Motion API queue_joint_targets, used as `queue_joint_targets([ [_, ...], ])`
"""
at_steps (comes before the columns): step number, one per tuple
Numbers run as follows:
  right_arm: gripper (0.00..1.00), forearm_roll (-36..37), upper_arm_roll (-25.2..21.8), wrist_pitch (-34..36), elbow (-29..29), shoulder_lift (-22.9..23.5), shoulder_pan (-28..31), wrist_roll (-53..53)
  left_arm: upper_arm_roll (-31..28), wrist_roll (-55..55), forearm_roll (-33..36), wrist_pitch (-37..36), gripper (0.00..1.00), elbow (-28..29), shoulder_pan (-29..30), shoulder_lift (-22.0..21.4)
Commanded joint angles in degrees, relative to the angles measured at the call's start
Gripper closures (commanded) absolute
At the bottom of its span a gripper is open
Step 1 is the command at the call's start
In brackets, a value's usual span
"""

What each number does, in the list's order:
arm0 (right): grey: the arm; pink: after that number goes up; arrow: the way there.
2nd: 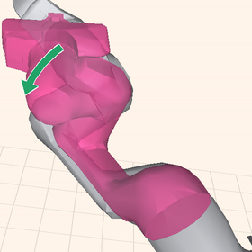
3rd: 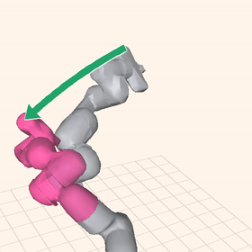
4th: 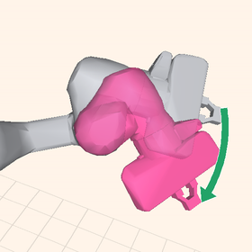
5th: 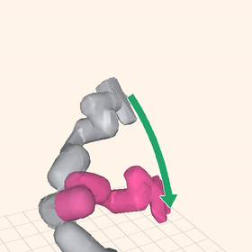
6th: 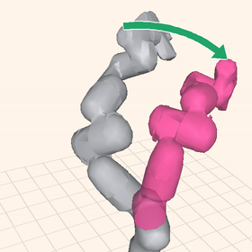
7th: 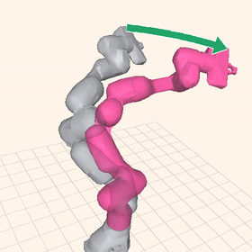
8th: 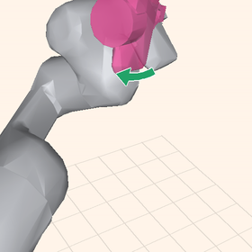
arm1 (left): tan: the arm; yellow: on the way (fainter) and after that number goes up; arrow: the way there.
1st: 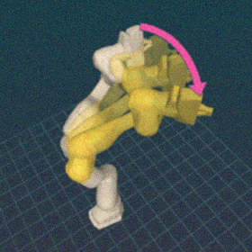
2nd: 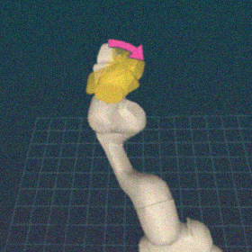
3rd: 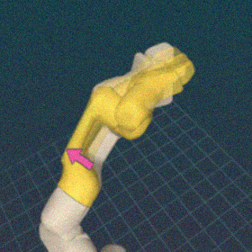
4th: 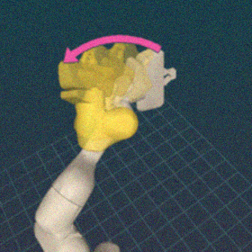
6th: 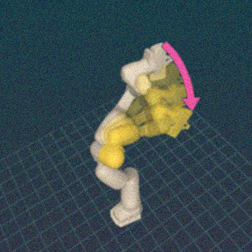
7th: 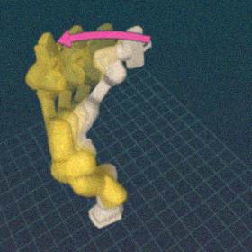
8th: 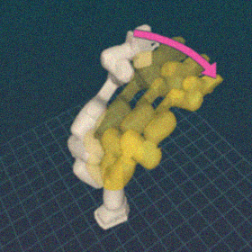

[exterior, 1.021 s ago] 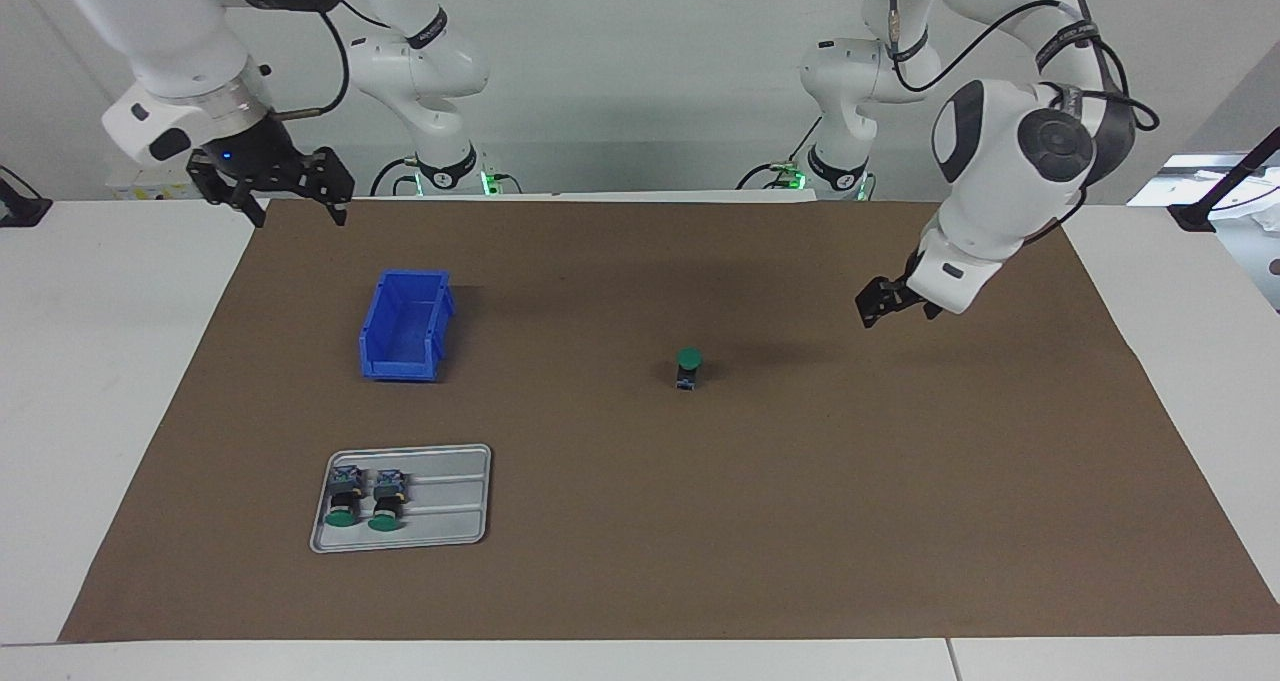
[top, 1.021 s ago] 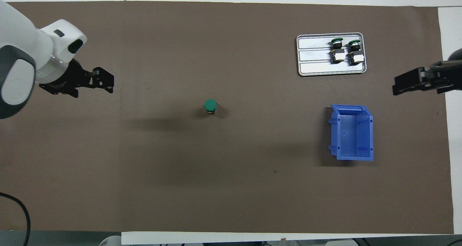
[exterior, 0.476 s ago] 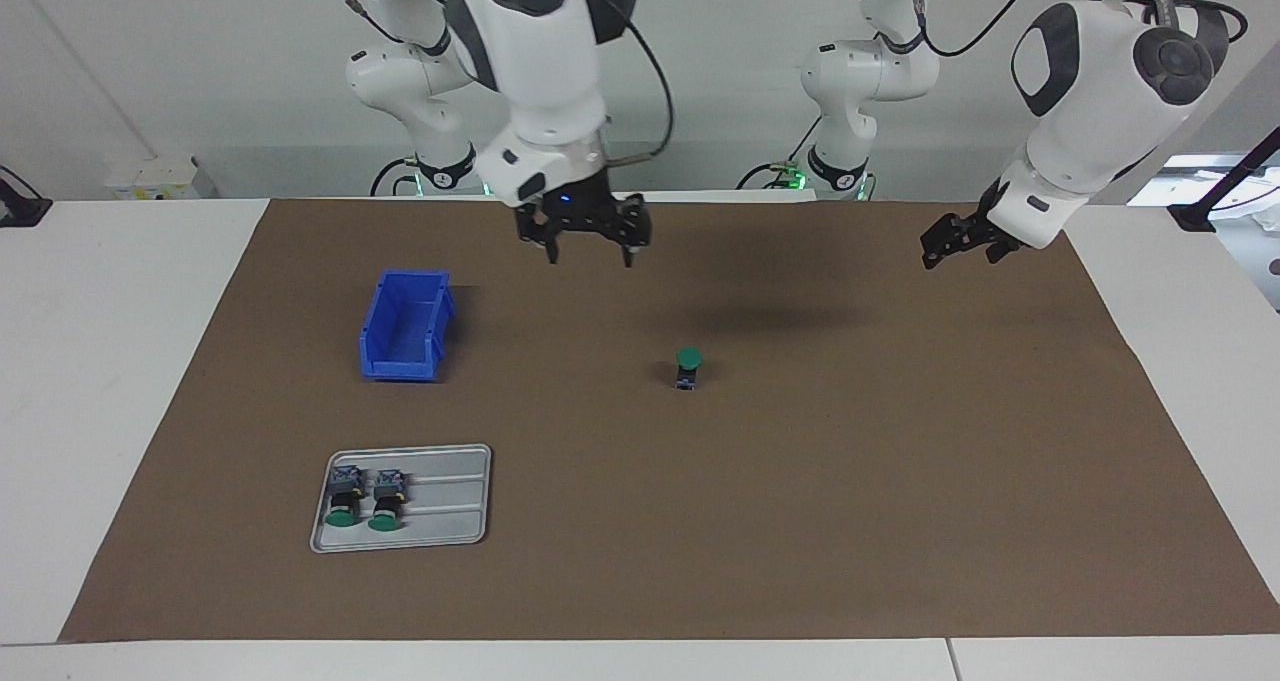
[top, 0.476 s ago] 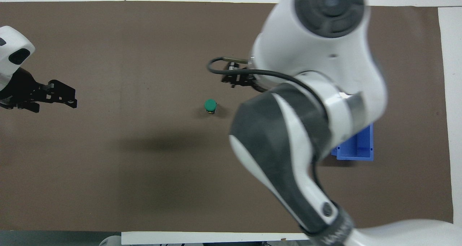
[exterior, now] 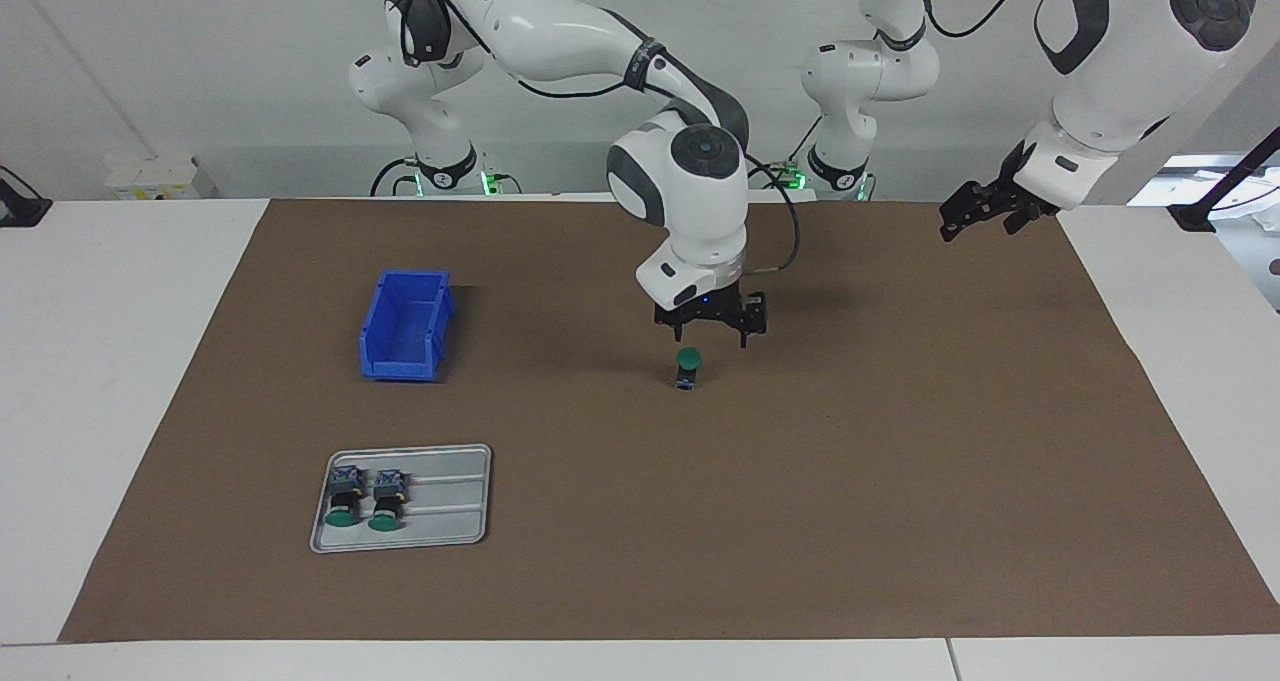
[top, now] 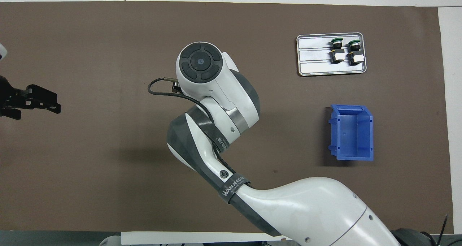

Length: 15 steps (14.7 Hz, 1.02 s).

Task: Place and press button with both arms
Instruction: 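Lift the button and carry it toward the blue bin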

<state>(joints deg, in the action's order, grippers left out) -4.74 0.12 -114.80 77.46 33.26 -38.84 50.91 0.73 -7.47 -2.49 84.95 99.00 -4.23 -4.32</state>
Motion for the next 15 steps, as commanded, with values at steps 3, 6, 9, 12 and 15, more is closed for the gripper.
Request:
queue_joint_targets([
  [3,0.0,0.3,0.1,-5.9,9.9,-3.1,0.0,1.8,-0.4,1.1,2.7,-1.9,0.01,-2.6,-0.4,1.1],
  [6,0.0,0.2,0.1,-9.3,13.8,-4.1,0.3,2.6,-0.4,1.5,3.9,-1.5,0.01,-2.7,-0.6,1.2],
  [9,0.02,0.3,0.1,-10.2,13.9,-3.2,0.5,2.6,-0.3,3.2,6.4,-1.1,0.01,-2.5,-0.5,1.1],
  [12,0.2,0.3,0.1,-13.3,15.8,-3.3,0.4,2.4,-0.3,3.0,6.3,-1.0,0.0,-2.5,-0.3,1.1],
  [15,0.5,0.1,0.1,-13.4,15.8,-3.3,0.7,2.1,-0.3,3.1,6.1,-1.1,0.0,-2.4,-0.2,1.0],
])
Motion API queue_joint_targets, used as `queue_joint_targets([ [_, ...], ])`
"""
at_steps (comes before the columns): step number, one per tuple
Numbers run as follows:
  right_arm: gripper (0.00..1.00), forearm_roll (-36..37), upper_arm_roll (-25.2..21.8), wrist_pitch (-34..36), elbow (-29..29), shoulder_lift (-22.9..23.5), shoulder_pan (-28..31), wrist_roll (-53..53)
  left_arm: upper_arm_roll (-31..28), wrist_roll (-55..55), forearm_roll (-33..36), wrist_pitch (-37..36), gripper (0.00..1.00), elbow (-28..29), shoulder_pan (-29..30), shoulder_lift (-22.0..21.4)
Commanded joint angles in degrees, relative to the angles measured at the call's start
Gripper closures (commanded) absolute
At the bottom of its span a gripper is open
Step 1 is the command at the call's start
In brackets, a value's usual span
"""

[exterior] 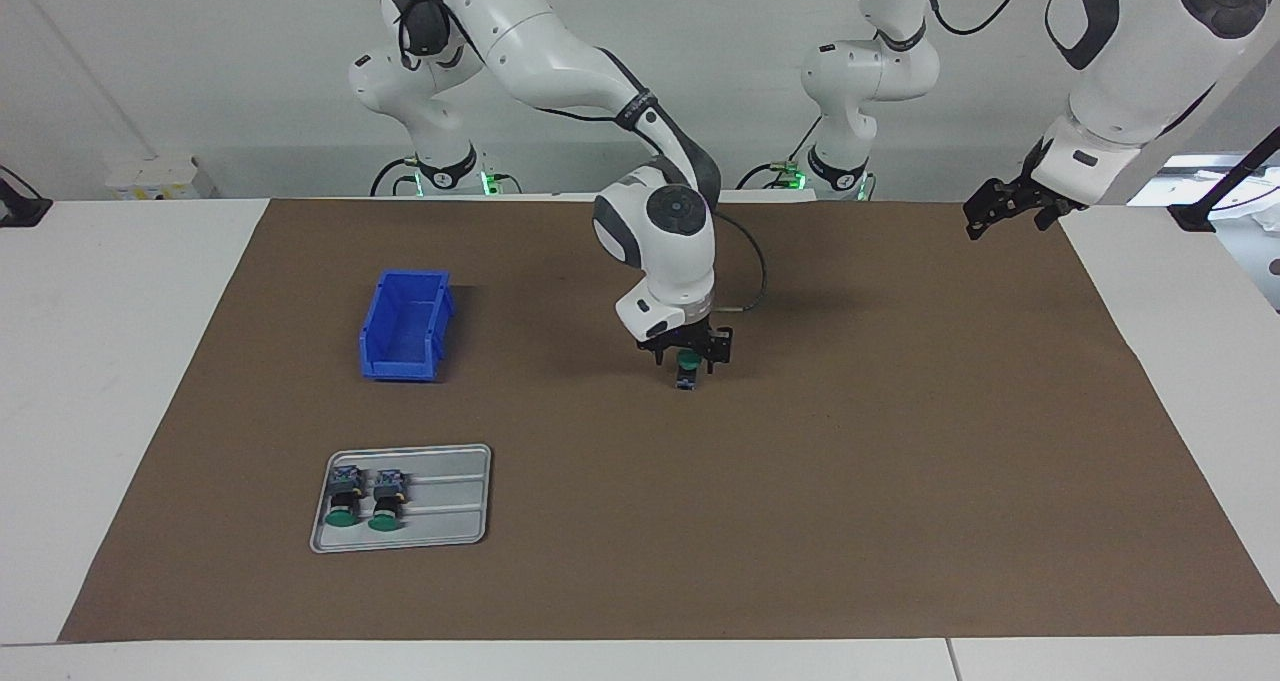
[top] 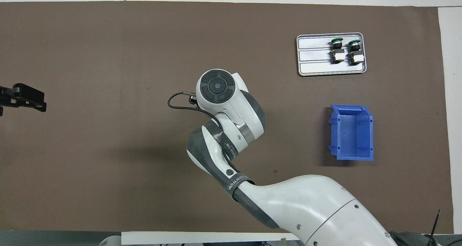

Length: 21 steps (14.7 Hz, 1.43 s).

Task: Place and press button with both arms
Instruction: 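Lift the button and carry it toward the blue bin, then lower the held button into the blue bin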

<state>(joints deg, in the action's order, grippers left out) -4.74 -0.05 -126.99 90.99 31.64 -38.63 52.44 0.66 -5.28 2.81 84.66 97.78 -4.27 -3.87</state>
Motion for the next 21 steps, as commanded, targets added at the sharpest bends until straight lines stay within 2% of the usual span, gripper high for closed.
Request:
queue_joint_targets([
  [1,0.66,0.1,0.3,-1.1,2.2,-1.8,0.6,0.4,-0.3,0.9,0.8,-1.0,0.0,-1.1,-0.1,0.5],
  [2,0.87,0.0,0.3,-0.2,1.5,-1.8,0.7,0.4,-0.2,0.9,0.8,-1.0,0.0,-1.0,-0.2,0.4],
  [3,0.99,0.3,0.2,2.5,-0.4,-1.8,0.8,0.1,-0.2,0.9,0.8,-1.0,0.0,-0.6,-0.2,0.3],
  [6,1.0,-0.4,0.2,13.1,-7.9,-1.6,5.7,-8.6,-0.3,1.0,0.2,-1.0,0.0,-0.5,-0.1,0.2],
  [10,1.0,-1.1,0.2,20.4,-6.0,-7.5,12.9,-22.3,-0.4,0.8,-1.7,-1.1,0.0,-0.7,-0.1,0.4],
  [13,1.0,-0.8,0.0,24.1,1.8,-15.3,17.3,-32.8,-0.4,0.7,-1.6,-1.3,0.0,-0.7,-0.1,0.4],
  [16,1.0,0.0,0.0,23.7,16.6,-27.6,22.8,-42.7,-0.4,0.5,-1.6,-1.3,0.0,-0.8,-0.1,0.3],
  [18,1.0,1.1,-0.1,22.4,24.5,-34.6,25.8,-47.5,-0.4,0.4,-1.6,-1.3,0.0,-0.9,-0.1,0.1],
  [21,0.99,4.4,0.0,17.4,32.1,-38.8,31.6,-52.9,-0.3,0.4,-1.6,-1.4,0.0,-0.8,-0.2,0.1],
])
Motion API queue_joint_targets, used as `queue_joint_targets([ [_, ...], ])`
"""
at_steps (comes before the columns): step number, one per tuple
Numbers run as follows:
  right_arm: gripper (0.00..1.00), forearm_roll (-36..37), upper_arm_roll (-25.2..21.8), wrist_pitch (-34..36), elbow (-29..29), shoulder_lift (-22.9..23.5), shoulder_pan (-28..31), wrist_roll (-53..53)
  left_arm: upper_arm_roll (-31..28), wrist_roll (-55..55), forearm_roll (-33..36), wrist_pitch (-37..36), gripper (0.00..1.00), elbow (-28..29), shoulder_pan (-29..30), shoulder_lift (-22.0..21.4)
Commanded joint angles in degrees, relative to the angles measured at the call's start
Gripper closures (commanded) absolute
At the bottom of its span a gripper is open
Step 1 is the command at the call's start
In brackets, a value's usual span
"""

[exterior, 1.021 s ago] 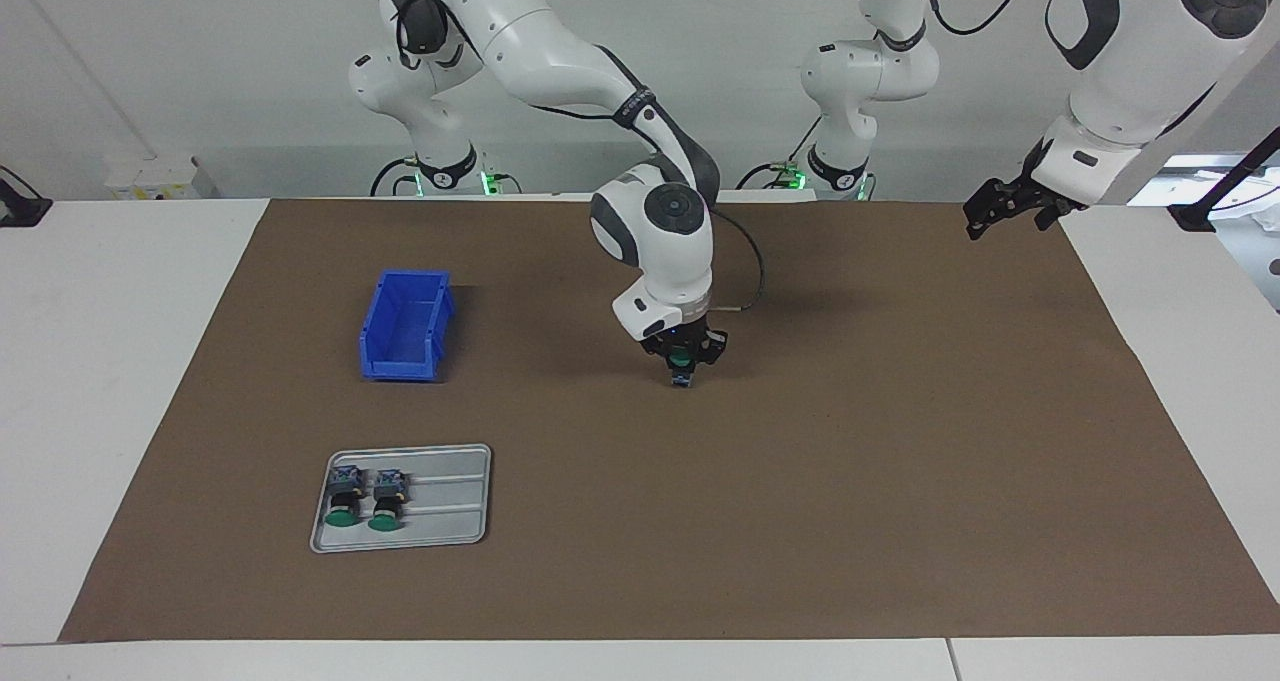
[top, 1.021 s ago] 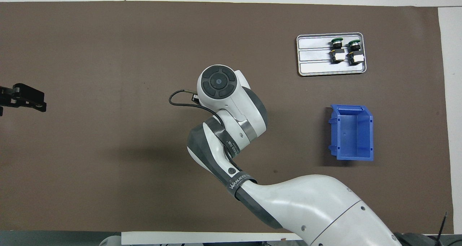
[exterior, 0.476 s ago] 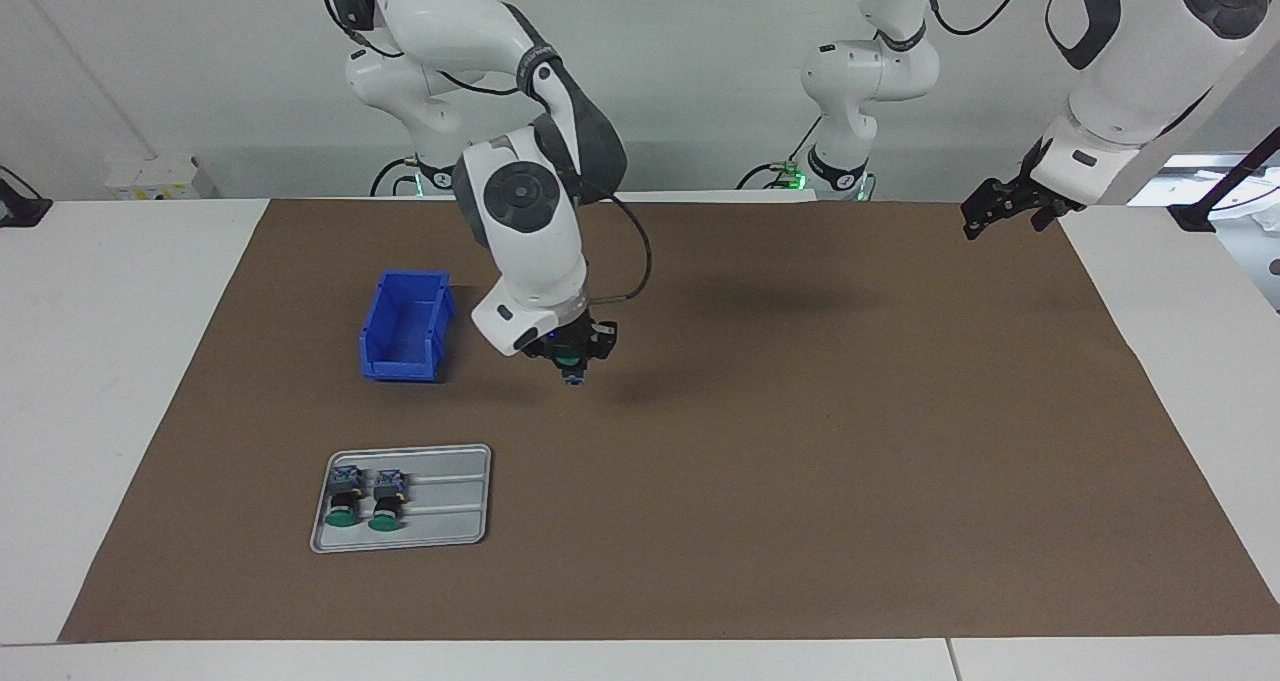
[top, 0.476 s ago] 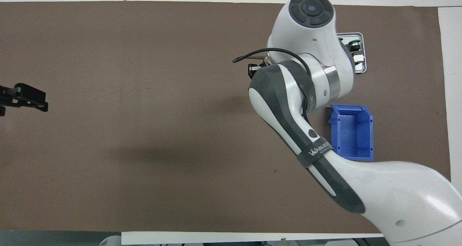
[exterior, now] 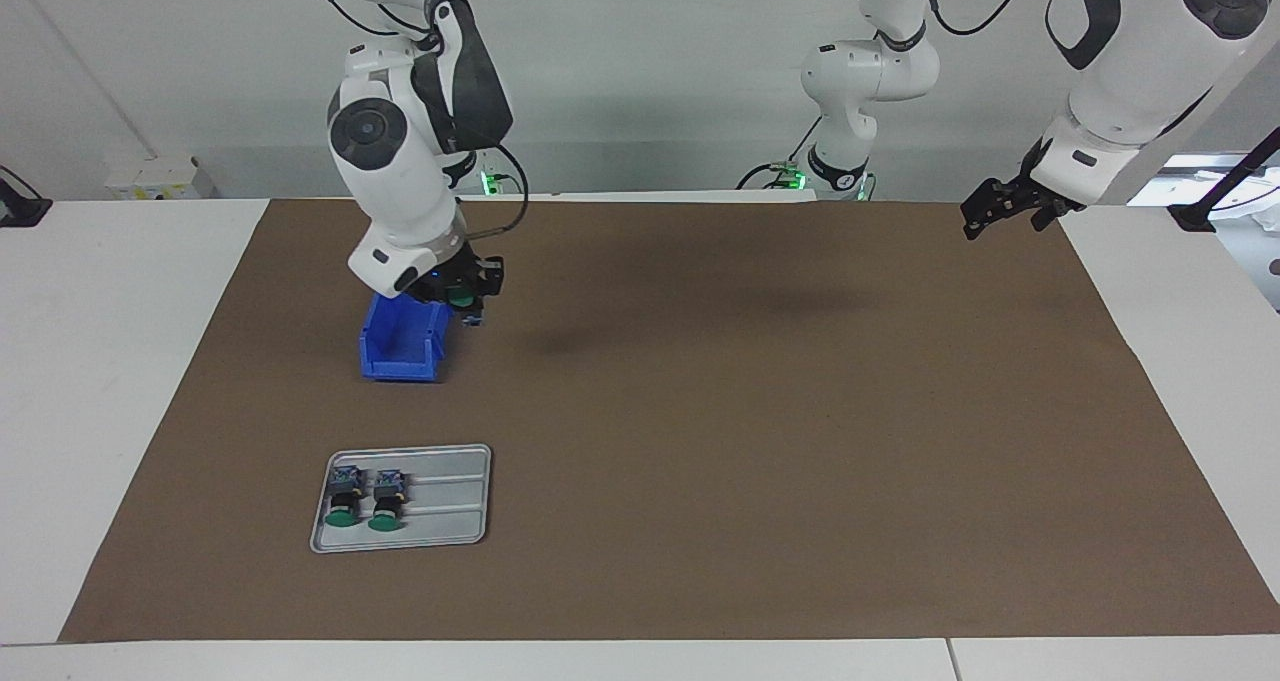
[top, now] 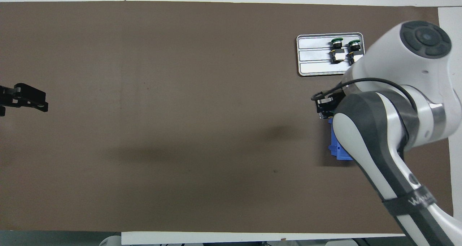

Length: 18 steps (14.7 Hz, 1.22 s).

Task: Place and press button with both arms
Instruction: 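Lower the held button into the blue bin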

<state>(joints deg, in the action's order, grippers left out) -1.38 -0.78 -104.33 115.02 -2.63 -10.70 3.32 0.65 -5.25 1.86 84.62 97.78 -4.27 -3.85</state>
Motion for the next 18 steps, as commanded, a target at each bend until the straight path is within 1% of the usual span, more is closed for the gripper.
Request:
queue_joint_targets([
  [1,0.99,1.0,0.6,-8.0,11.1,-5.5,5.5,-5.6,-0.3,0.2,-0.6,-1.4,0.0,-0.8,-0.4,0.0],
  [2,0.99,1.0,0.6,-11.0,14.2,-6.7,7.6,-8.1,-0.3,0.2,-0.6,-1.4,0.0,-0.9,-0.5,0.0],
  [3,0.99,0.9,0.6,-12.9,16.3,-7.4,9.5,-10.5,-0.3,0.2,-0.6,-1.2,0.0,-0.9,-0.7,0.0],
  [4,0.99,0.9,0.6,-13.7,17.3,-7.4,10.1,-11.1,-0.2,0.2,-0.6,-1.0,0.0,-0.9,-0.8,0.0],
  [7,0.99,1.0,0.6,-14.1,18.2,-6.3,10.4,-11.4,0.1,0.2,-0.6,-0.9,0.0,-0.9,-1.1,0.1],
  [9,0.99,0.9,0.6,-15.7,18.2,-5.2,10.2,-11.1,0.1,0.2,-0.6,-0.8,0.0,-0.8,-1.0,0.1],
  [11,0.96,1.0,0.6,-16.9,18.4,-4.1,10.4,-11.1,0.1,0.2,-0.6,-0.8,0.0,-0.8,-0.9,0.0],
  [13,0.88,1.0,0.6,-18.2,18.7,-3.2,10.3,-11.1,0.1,0.2,-0.6,-0.9,0.0,-0.7,-0.8,0.0],
  [17,0.54,1.0,0.6,-18.0,18.4,-3.1,10.3,-10.8,0.1,0.3,-0.6,-0.7,0.0,-0.6,-1.0,-0.1],
  [18,0.43,1.0,0.6,-17.7,18.1,-3.0,10.3,-10.9,0.1,0.4,-0.6,-0.7,0.0,-0.5,-1.0,-0.2],
])
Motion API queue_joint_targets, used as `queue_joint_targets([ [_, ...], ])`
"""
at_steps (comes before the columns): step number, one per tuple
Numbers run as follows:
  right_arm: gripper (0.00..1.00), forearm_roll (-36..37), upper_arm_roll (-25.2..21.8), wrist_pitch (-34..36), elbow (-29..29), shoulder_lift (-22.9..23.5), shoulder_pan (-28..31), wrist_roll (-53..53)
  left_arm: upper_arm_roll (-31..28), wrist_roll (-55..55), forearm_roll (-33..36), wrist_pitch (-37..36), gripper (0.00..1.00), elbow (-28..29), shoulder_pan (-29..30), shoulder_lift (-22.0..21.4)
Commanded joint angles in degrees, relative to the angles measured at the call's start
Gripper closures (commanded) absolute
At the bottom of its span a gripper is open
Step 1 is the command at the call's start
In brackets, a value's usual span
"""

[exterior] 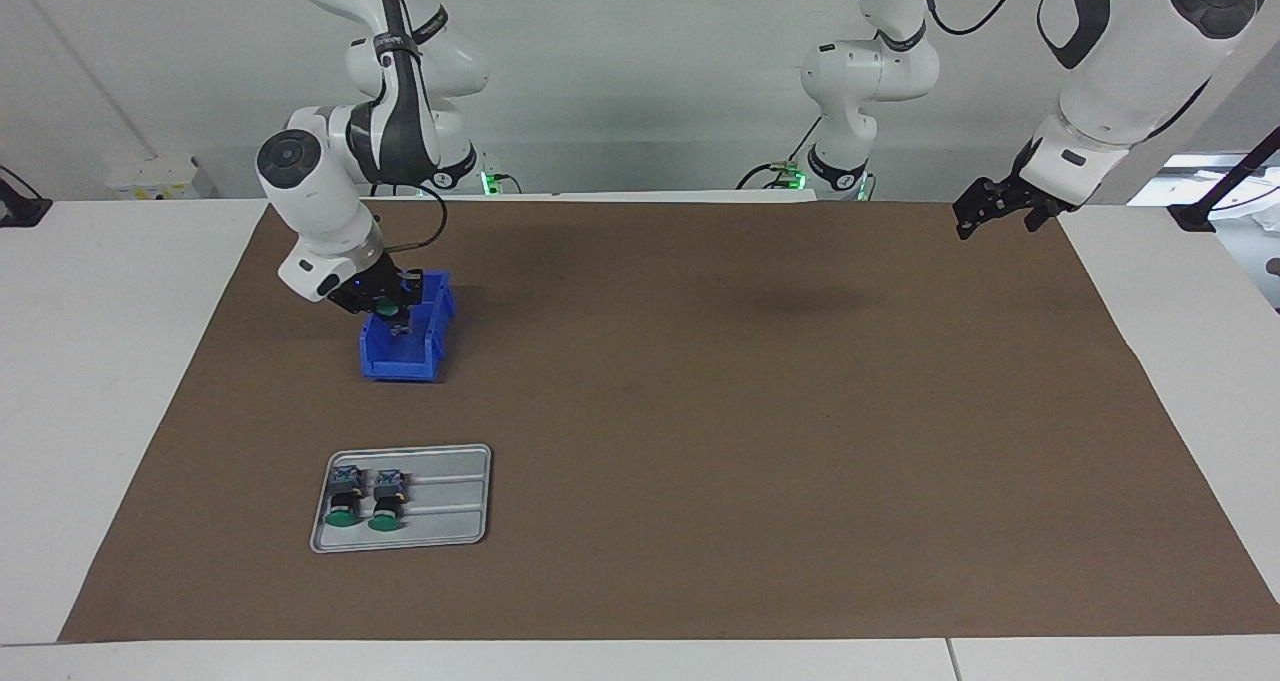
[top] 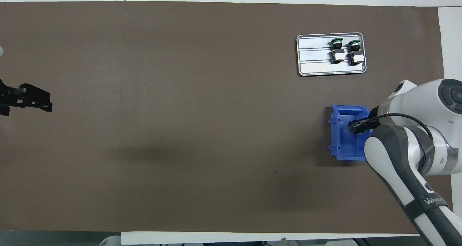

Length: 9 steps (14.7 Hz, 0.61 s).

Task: Place and press button with both arms
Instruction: 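Lower the held button into the blue bin, then open the right gripper to drop the button in the bin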

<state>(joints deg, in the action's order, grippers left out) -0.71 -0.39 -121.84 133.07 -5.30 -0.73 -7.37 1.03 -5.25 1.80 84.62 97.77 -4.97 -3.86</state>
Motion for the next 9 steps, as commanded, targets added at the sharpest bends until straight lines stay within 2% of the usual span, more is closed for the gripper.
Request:
queue_joint_targets([
  [1,0.29,0.4,0.2,0.0,-0.2,-0.1,0.2,-0.3,-0.2,0.6,-0.6,-0.8,0.0,-0.6,-0.3,-0.2],
  [2,0.22,0.4,0.2,0.1,-0.9,-0.1,0.1,-0.4,-0.2,0.7,-0.6,-0.7,0.0,-0.6,-0.3,-0.2],
  [7,0.18,0.4,0.2,4.9,-5.4,-0.2,-0.2,-0.5,-0.2,0.7,-0.6,-0.7,0.0,-0.6,-0.3,-0.1],
  [9,0.01,0.4,0.2,10.1,-9.4,-0.9,0.0,-0.6,-0.2,0.7,-0.6,-0.6,0.0,-0.6,-0.3,-0.1],
])
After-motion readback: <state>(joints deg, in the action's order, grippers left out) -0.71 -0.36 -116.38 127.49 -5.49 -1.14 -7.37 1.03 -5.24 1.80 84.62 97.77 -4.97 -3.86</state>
